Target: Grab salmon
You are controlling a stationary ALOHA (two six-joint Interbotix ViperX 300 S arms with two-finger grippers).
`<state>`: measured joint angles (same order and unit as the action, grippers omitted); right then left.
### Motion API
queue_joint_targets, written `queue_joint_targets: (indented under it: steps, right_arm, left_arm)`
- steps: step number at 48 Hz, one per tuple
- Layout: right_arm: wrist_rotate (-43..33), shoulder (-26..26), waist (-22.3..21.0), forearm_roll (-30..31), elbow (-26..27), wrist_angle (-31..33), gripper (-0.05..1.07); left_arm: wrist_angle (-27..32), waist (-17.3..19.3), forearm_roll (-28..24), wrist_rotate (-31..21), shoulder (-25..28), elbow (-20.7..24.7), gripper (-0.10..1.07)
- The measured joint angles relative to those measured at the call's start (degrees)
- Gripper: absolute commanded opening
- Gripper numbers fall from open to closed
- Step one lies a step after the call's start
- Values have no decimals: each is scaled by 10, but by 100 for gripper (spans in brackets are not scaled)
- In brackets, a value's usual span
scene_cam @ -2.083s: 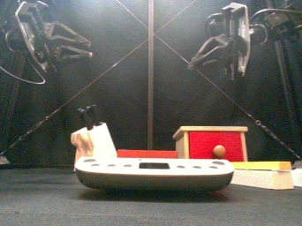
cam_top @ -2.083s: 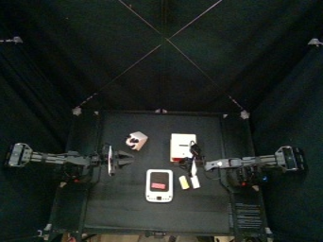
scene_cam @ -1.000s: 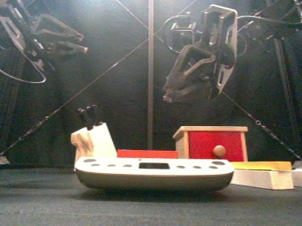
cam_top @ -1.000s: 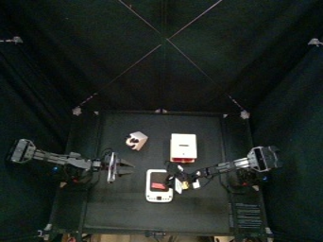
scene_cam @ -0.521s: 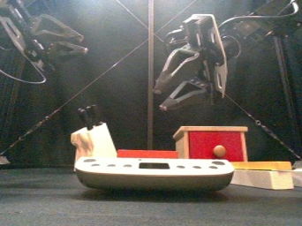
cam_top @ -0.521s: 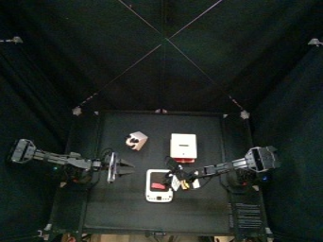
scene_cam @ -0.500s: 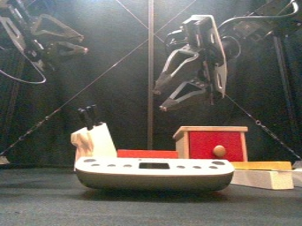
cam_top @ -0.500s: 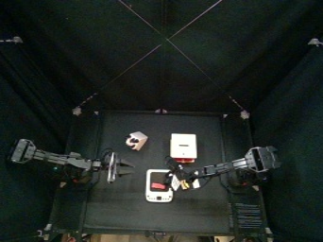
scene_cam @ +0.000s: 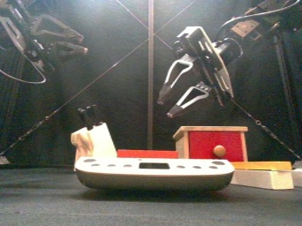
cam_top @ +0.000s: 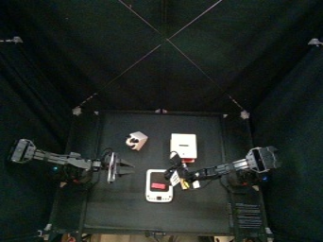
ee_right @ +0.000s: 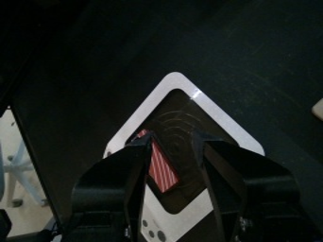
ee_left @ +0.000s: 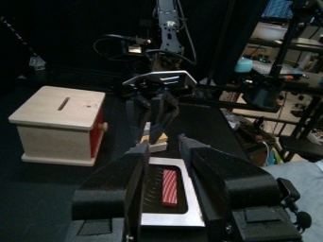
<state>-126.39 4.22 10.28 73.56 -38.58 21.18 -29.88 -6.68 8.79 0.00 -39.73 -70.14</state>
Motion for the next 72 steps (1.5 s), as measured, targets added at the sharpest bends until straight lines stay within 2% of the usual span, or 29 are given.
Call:
queue_joint_targets:
  steps: [9, 15, 21, 28, 29, 32, 39, 46, 53, 62, 72]
  right_arm:
    - [30, 12, 11, -16, 1, 51, 77]
    - [112, 13, 13, -90, 14, 83, 77]
    - [261, 13, 12, -218, 38, 120, 77]
    - [453, 13, 9, -351, 63, 119, 77]
    - [460, 13, 9, -355, 64, 119, 77]
    - [563, 13, 4, -419, 74, 105, 77]
    - [694, 13, 0, -503, 77, 54, 77]
    - [780, 9, -1, -546, 76, 6, 77]
    - [837, -5, 0, -552, 77, -17, 77]
    - [846, -45, 11, -549, 77, -47, 78]
    - [846, -77, 18, -540, 95, -34, 78]
  left_arm:
    - [0, 0, 0, 1, 1, 0, 73]
    - [0, -1, 0, 1, 0, 1, 73]
    - [0, -1, 0, 1, 1, 0, 73]
    - [0, 0, 0, 2, 0, 0, 73]
    - [0, 0, 0, 2, 0, 0, 73]
    - [0, 0, 0, 2, 0, 0, 73]
    - [0, 0, -1, 3, 0, 1, 73]
    - [0, 0, -1, 4, 1, 0, 73]
    - [1, 2, -13, 4, 0, 0, 73]
    - [1, 5, -20, 3, 0, 0, 73]
    - [0, 6, -20, 3, 0, 0, 73]
